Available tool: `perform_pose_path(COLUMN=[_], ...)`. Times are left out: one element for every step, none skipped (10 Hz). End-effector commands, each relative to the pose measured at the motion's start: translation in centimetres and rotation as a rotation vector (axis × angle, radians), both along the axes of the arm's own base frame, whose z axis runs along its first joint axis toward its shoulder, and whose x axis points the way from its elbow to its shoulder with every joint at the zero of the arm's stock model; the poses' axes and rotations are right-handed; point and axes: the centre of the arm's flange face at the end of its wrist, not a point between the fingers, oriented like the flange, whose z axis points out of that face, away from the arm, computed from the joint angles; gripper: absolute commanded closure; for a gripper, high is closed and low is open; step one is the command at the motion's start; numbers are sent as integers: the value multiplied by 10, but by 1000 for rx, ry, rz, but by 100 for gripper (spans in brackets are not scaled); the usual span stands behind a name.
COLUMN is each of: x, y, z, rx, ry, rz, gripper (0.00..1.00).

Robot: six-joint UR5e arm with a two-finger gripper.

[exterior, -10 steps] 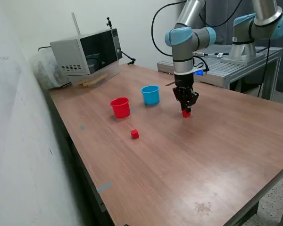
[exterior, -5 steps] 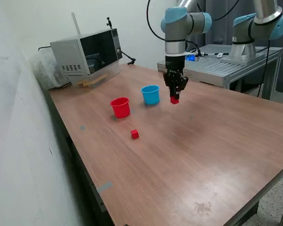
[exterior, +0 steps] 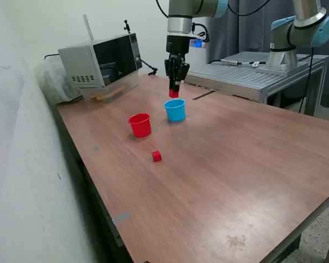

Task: Place red objects in the red bin, and blue objects in the blue bin.

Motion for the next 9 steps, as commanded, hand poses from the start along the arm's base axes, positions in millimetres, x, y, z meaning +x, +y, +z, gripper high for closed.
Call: perform_pose_path(x=[-23, -36, -45, -53, -61, -66, -70, -73, -78], y=[34, 49, 56, 68, 77, 88, 92, 102, 111], z=[10, 4, 1, -3, -8, -17, -25, -31, -40], rx=[6, 7, 10, 24, 33, 32, 31, 30, 29], ry=[23, 26, 29, 30, 30, 22, 15, 10, 4], rz=[-43, -62, -70, -87, -99, -111, -115, -127, -138], gripper=[100, 100, 100, 100, 100, 100, 100, 100, 100])
